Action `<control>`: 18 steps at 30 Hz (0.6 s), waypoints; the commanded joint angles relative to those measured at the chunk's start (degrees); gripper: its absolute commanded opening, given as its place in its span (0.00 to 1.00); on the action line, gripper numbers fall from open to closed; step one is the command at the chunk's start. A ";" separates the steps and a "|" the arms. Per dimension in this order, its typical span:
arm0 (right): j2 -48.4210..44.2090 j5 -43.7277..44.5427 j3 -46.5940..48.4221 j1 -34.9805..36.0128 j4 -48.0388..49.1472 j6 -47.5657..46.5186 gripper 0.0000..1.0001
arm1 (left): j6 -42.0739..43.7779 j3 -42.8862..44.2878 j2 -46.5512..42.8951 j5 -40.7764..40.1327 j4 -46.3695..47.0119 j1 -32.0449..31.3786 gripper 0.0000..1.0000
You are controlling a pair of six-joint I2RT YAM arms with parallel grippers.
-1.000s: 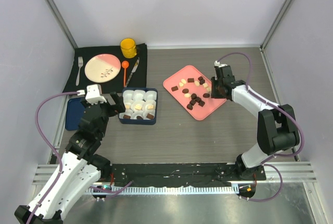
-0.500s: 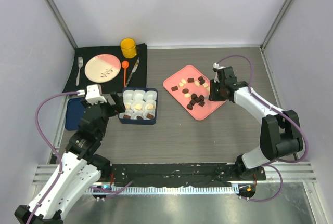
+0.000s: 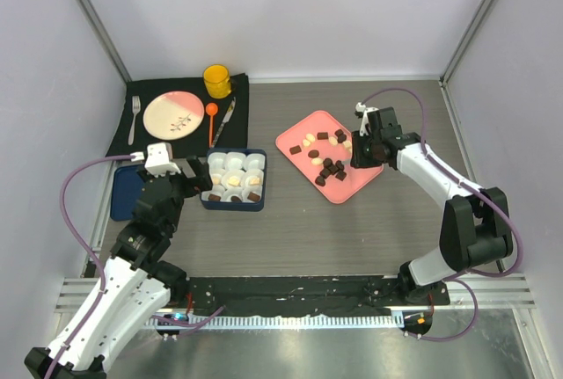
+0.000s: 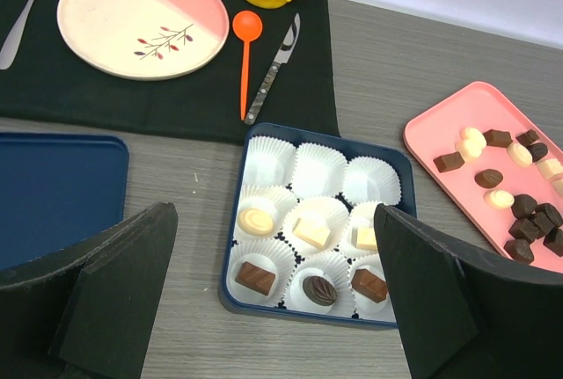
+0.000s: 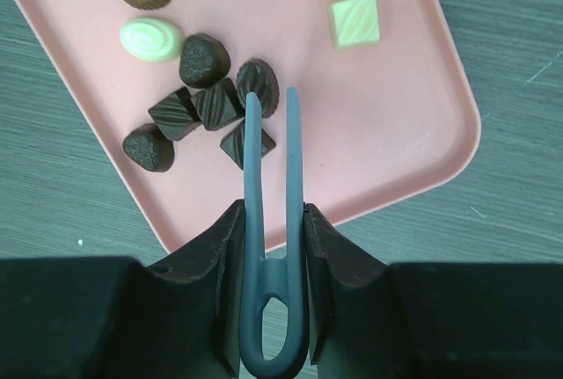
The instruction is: Pack the chocolate
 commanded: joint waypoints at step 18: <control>4.15 1.30 4.59 2.11 4.85 2.65 0.36 | 0.30 2.27 0.09 0.21 1.85 0.23 1.00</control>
